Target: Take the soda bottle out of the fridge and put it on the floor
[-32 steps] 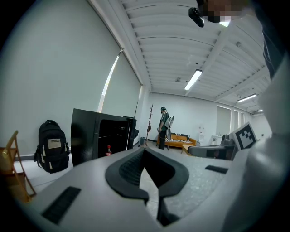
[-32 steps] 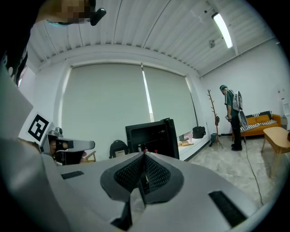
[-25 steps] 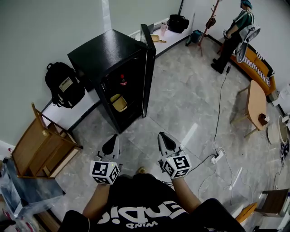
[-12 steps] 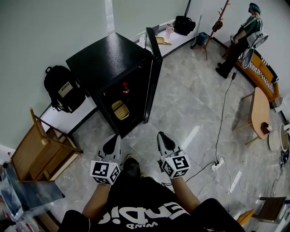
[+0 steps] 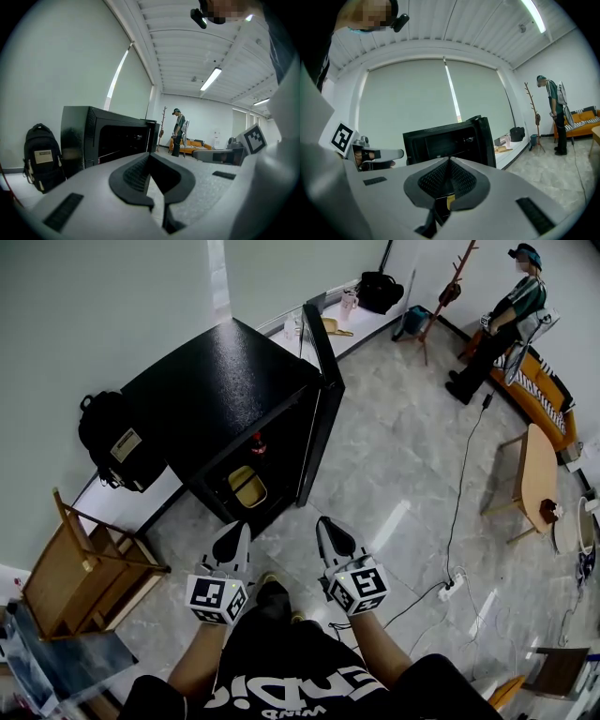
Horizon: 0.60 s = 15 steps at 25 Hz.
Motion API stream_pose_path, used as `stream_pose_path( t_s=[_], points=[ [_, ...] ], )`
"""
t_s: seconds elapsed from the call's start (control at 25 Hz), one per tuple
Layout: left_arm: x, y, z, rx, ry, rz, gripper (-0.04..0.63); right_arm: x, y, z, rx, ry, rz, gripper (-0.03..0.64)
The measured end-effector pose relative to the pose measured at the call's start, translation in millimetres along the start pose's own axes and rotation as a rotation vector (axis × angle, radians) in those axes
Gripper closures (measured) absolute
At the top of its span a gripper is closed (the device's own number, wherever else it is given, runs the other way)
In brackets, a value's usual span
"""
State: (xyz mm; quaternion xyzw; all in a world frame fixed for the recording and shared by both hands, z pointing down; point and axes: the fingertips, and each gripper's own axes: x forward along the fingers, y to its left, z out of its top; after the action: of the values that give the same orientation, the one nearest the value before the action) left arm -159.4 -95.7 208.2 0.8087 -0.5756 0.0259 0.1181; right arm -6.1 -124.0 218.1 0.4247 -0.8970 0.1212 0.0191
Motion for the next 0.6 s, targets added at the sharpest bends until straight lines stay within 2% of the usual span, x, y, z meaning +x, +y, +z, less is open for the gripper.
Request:
stream_pose_path(
  t_s=[0.28,0.6],
  points=[
    [25.9,21.0,-4.6,0.006,0.032,-0.012,0.589,34.4,-5.3,-5.4,0.003,0.023,0.006,0.594],
    [25.8,24.5,-17.0,-0.013,0.029,0.023,0.589,30.5,-10.9,-17.8,0.019,0.009,0.025,0.594]
  ],
)
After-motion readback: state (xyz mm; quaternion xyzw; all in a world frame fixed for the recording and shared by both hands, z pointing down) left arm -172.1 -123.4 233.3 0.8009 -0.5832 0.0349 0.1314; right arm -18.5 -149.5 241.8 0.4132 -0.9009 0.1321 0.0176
